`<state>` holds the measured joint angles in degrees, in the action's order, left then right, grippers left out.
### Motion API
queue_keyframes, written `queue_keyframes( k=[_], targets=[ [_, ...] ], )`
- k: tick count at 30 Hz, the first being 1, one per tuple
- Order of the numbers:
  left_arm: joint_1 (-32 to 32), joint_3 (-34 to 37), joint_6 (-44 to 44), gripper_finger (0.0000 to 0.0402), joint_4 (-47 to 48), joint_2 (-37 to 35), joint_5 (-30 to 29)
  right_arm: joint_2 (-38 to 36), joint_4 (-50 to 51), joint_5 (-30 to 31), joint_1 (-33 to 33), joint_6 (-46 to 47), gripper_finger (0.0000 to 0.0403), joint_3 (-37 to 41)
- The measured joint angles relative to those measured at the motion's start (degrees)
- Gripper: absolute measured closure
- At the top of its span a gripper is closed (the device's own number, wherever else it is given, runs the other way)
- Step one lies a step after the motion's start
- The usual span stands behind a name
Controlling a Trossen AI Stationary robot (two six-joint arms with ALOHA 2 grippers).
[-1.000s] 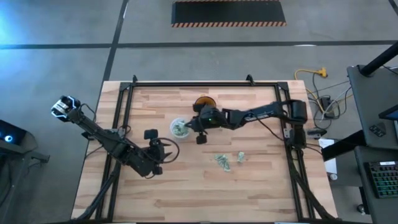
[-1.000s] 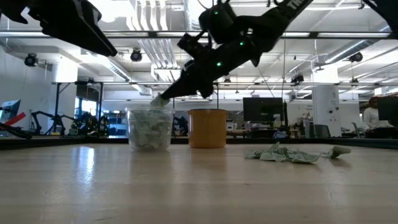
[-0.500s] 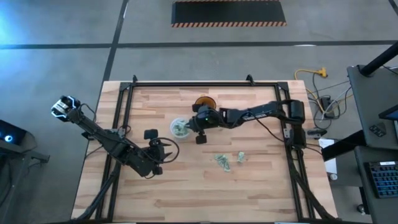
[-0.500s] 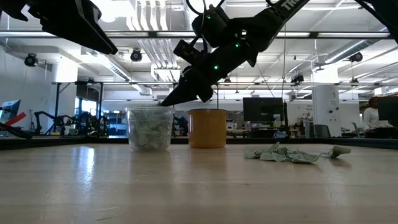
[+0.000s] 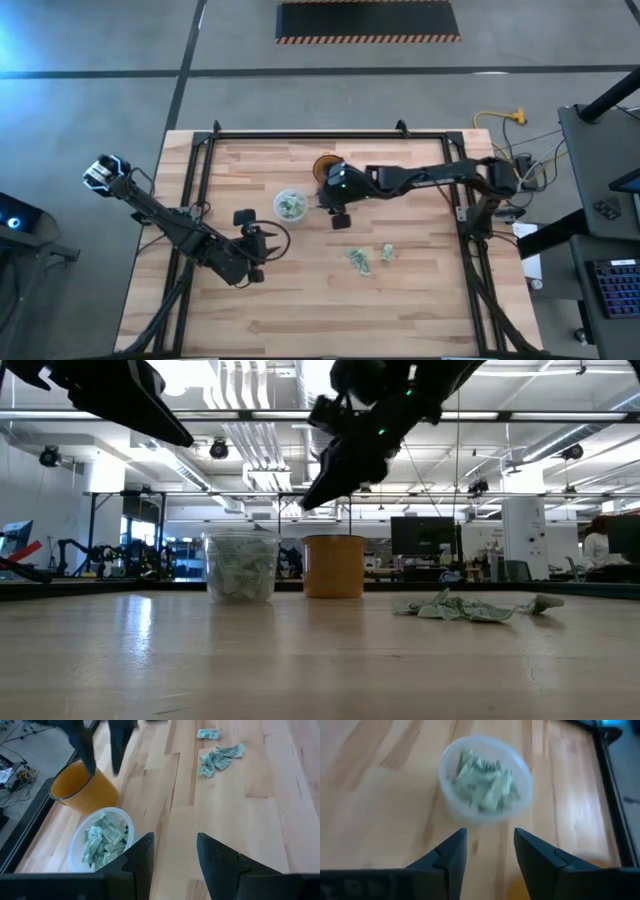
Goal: Pick and place Stevia / Truvia into bins
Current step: Put the stevia packet into the transparent bin
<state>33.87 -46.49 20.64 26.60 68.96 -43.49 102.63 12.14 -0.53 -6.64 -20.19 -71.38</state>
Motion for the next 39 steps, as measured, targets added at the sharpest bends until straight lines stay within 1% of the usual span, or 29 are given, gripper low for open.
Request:
queue_keyframes(
  k=[2,4,6,9,13,18,21,25,28,30,34,39],
  targets=[
    [0.0,0.0,-0.1,0.0269,-1.3,1.1,0.2,-2.7,6.6,-1.3,0.4,2.1,0.0246,0.8],
    [0.0,0.0,-0.4,0.0269,-2.8,2.1,0.3,-4.9,12.6,-4.1,1.1,5.1,0.0248,2.0],
    [0.0,0.0,-0.7,0.0269,-3.3,3.4,0.5,-7.4,15.8,-7.2,1.8,7.9,0.0252,4.7],
    [0.0,0.0,-3.7,0.0269,-6.3,5.2,1.0,-10.4,15.4,-9.3,3.4,10.0,0.026,10.6],
    [-0.1,0.3,-12.1,0.0269,-16.6,7.9,1.0,-13.9,14.6,-9.6,5.4,14.1,0.0271,18.0],
    [-0.5,0.2,-23.8,0.0269,-32.4,13.5,1.8,-18.1,14.1,-9.6,7.4,22.0,0.0283,25.7],
    [-1.0,-0.6,-27.6,0.0269,-36.8,17.0,2.3,-20.9,13.1,-9.6,9.0,25.4,0.029,29.9],
    [-2.1,-2.0,-28.6,0.0269,-37.2,19.8,2.9,-24.6,9.0,-9.6,11.2,27.6,0.0299,35.2],
    [-2.7,-2.2,-28.5,0.0269,-37.2,20.6,3.0,-27.1,5.5,-9.6,12.5,28.6,0.0305,38.2],
    [-2.8,-2.2,-28.5,0.0269,-37.1,20.8,3.3,-28.5,5.2,-9.6,13.1,30.7,0.0309,40.0],
    [-2.8,-2.2,-28.5,0.0269,-37.2,20.8,4.0,-29.9,4.7,-9.5,15.1,35.0,0.0316,43.5],
    [-2.8,-2.2,-28.4,0.0269,-37.2,20.7,3.9,-29.3,-1.8,-6.2,16.6,36.4,0.0324,46.6]
  ],
)
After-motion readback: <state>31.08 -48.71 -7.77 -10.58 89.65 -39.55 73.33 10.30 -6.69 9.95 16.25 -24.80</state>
